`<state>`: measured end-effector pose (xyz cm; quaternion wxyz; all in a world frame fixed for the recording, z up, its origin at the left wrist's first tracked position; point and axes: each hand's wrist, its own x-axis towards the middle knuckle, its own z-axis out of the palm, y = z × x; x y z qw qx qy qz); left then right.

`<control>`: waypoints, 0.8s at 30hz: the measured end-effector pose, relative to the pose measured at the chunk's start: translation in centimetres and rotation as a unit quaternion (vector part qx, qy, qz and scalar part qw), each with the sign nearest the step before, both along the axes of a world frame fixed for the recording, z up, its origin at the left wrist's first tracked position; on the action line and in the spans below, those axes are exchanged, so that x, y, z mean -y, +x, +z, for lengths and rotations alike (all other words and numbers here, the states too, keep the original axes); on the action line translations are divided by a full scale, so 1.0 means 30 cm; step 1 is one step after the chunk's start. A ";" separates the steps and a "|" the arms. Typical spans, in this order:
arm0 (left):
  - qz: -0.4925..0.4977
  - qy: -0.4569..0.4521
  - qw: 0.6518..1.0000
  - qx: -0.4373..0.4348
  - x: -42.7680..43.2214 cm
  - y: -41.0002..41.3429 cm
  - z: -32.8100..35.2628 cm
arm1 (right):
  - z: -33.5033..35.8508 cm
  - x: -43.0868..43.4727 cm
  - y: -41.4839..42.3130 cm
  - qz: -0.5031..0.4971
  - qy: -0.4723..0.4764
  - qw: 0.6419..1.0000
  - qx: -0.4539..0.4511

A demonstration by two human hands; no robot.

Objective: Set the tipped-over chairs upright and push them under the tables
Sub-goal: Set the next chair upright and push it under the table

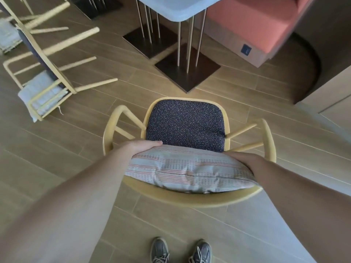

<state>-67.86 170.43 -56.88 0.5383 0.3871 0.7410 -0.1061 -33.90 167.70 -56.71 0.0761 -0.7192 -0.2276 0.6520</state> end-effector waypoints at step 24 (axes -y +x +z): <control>-0.533 0.267 0.784 -0.173 0.423 0.186 0.091 | 0.145 0.291 -0.265 0.667 0.241 0.660 0.249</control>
